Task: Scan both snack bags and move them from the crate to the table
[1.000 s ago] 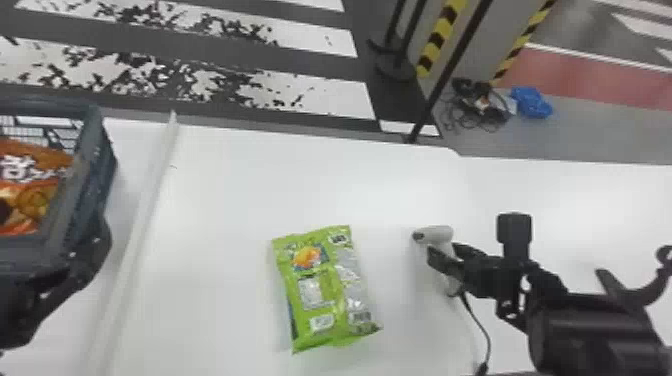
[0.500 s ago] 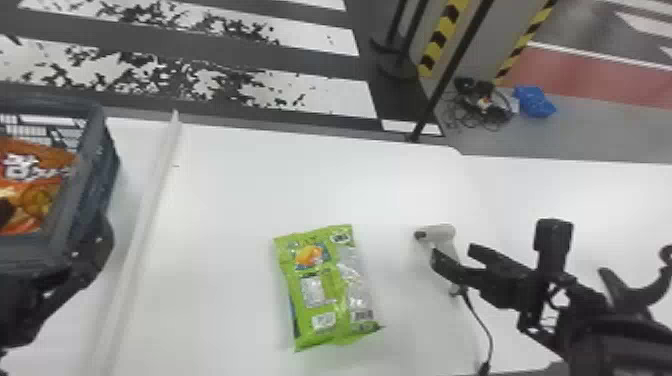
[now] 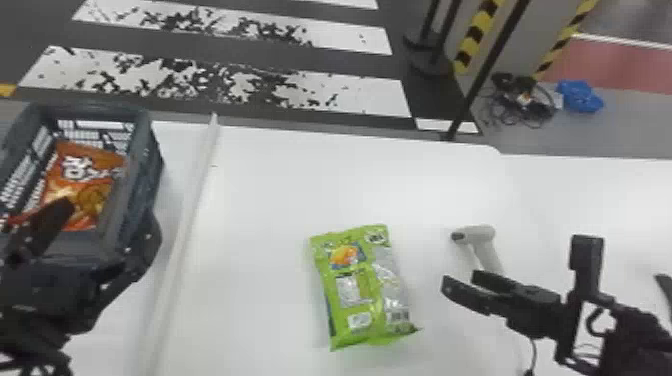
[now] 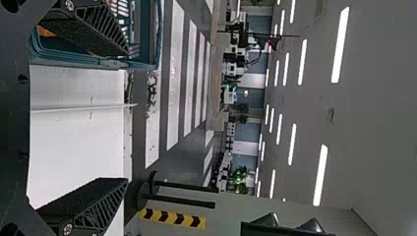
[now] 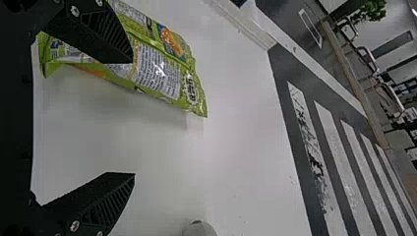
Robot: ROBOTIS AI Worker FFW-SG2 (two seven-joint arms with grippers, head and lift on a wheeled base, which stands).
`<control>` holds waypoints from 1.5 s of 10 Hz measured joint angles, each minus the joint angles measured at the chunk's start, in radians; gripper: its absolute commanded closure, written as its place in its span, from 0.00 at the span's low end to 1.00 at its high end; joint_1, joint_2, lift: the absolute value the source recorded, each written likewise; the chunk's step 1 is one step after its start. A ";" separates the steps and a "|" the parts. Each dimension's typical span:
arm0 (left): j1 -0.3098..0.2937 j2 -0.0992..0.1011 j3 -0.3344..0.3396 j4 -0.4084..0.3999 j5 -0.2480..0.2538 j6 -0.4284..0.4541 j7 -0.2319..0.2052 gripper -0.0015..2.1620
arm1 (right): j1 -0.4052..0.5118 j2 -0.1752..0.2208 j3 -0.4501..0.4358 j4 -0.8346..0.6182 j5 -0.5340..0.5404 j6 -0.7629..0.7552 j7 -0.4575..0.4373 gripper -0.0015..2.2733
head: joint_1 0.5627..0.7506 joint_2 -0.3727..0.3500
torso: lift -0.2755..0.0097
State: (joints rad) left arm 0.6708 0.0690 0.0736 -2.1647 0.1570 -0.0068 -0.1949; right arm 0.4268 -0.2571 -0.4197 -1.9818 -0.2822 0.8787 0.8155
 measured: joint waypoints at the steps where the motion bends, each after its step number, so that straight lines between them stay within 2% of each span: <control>1: -0.001 0.000 0.000 0.001 0.000 0.000 0.000 0.04 | -0.003 -0.001 0.028 0.000 0.019 0.017 0.026 0.05 | 0.70 0.35 | 0.66; 4: -0.002 0.000 -0.001 0.003 0.000 0.000 -0.001 0.04 | -0.030 -0.011 0.124 0.025 0.107 0.038 0.151 0.04 | 0.70 0.45 | 0.66; 9: 0.001 0.000 0.000 0.006 0.001 -0.004 -0.003 0.04 | -0.068 -0.028 0.300 0.057 0.252 0.033 0.185 0.04 | 0.70 0.57 | 0.66; 10: 0.002 0.000 0.000 0.006 0.001 -0.006 -0.003 0.04 | -0.072 -0.028 0.325 0.066 0.279 0.026 0.179 0.15 | 0.70 0.57 | 0.66; 11: 0.003 0.001 0.000 0.006 0.001 -0.006 -0.003 0.04 | -0.077 -0.028 0.349 0.077 0.310 0.011 0.172 0.67 | 0.70 0.58 | 0.66; 12: 0.003 0.001 0.000 0.006 0.001 -0.006 -0.003 0.04 | -0.080 -0.030 0.370 0.083 0.343 -0.005 0.165 0.99 | 0.70 0.59 | 0.66; 13: 0.003 0.001 0.000 0.007 0.001 -0.006 -0.003 0.04 | -0.082 -0.031 0.383 0.084 0.365 -0.008 0.141 0.99 | 0.70 0.58 | 0.66; 15: 0.003 0.001 0.000 0.008 0.001 -0.007 -0.003 0.04 | -0.073 -0.032 0.383 0.062 0.377 -0.011 0.149 0.99 | 0.70 0.58 | 0.66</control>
State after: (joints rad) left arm 0.6734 0.0698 0.0736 -2.1565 0.1580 -0.0143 -0.1974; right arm 0.3536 -0.2895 -0.0368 -1.9197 0.0945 0.8679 0.9649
